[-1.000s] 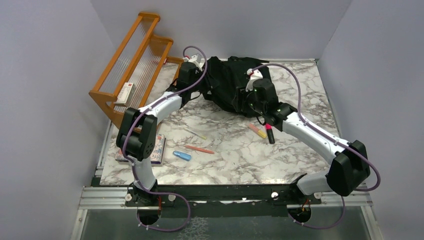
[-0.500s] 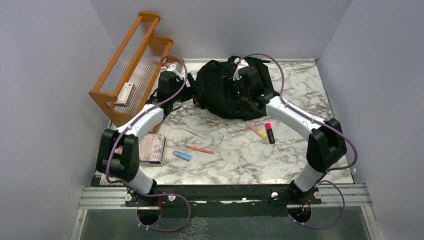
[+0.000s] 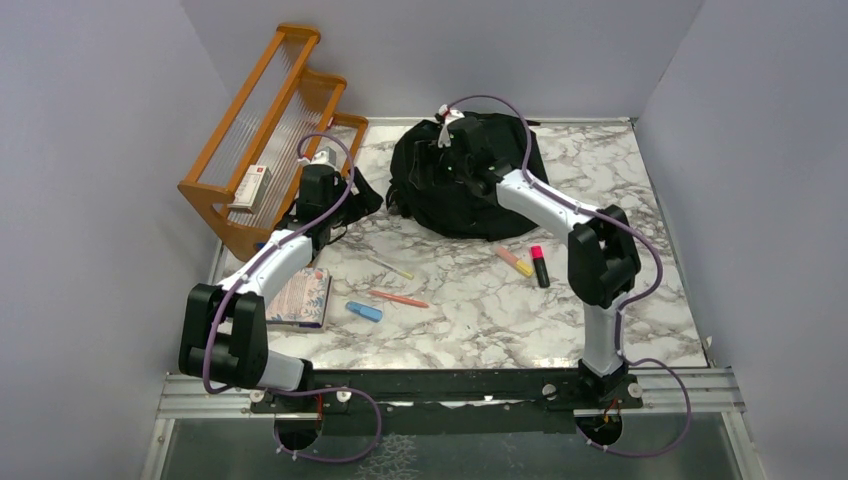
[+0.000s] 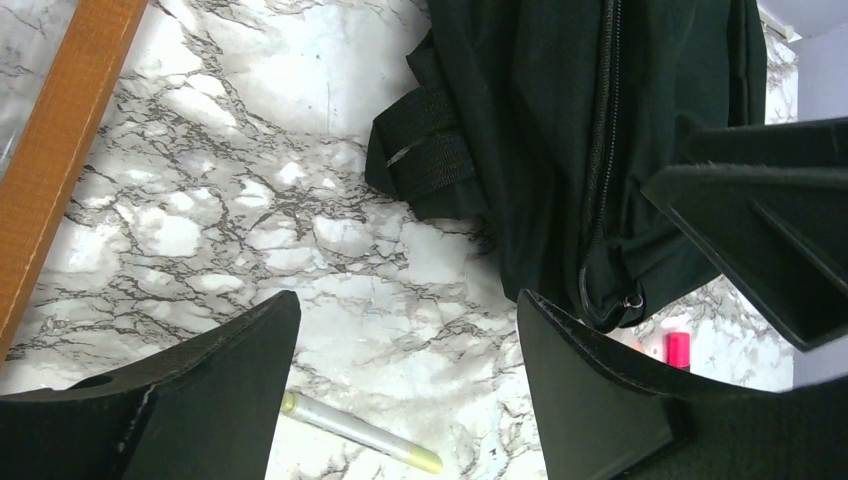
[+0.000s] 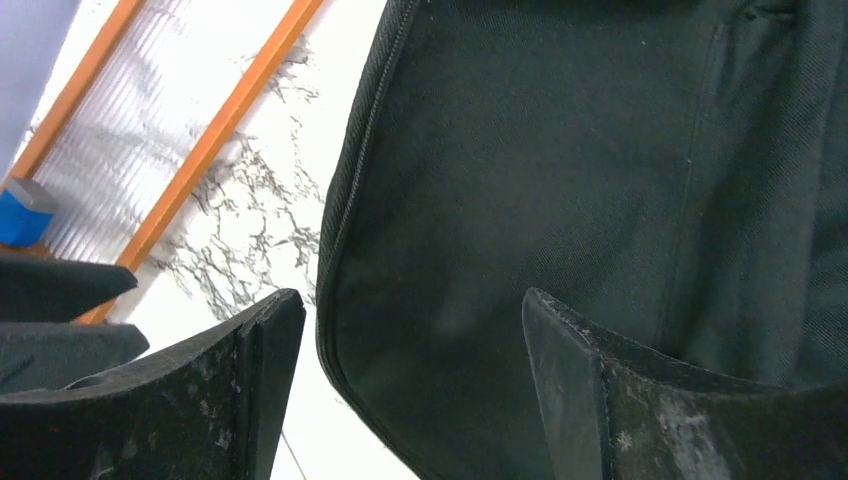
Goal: Pack the student bag
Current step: Unzip the student bag at the center of the board.
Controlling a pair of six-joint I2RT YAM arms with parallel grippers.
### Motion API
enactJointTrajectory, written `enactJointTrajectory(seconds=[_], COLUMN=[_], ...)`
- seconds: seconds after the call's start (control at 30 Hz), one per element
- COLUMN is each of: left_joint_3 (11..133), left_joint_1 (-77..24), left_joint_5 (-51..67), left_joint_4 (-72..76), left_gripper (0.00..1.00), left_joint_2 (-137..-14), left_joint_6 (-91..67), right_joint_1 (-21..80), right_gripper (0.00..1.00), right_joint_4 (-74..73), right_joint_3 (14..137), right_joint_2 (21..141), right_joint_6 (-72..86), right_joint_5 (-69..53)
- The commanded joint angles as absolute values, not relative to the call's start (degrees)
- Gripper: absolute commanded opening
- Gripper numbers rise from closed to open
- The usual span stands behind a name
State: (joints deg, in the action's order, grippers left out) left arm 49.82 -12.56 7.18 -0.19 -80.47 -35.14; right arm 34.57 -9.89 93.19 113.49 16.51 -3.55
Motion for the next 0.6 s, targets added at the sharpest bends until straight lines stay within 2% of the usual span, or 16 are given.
enactJointTrajectory(seconds=[0.0,0.13,0.27,0.33,0.4,0.57], left_joint_3=[50.35,50.47,50.13,49.81,49.7,49.64], left_joint_1=[-12.61,-12.57,-12.61,-12.59,-12.57,-12.61], left_joint_5=[7.91,9.09,9.66,9.9,10.02,10.4], left_joint_4=[0.38,0.85,1.37,1.53,1.58,1.82], left_gripper=[0.79,0.78,0.78,0.78,0.77,0.77], left_joint_2=[-79.2,-79.36,-79.4,-79.46,-79.52,-79.77], left_joint_6=[-34.51,-34.28,-34.34,-34.5,-34.54,-34.54], right_joint_1=[35.16,35.22,35.15,35.1,35.12,35.08], right_gripper=[0.82,0.75,0.74,0.7,0.62,0.3], right_joint_4=[-8.49,-7.76,-7.37,-7.28,-7.13,-3.63], right_joint_3=[96.95,98.22,99.16,99.37,99.3,95.88], right_joint_2=[117.24,119.41,121.35,122.05,122.42,119.81], right_joint_6=[18.95,19.77,20.18,20.34,20.54,20.5], right_joint_5=[-6.44,-7.42,-9.34,-10.21,-10.47,-11.26])
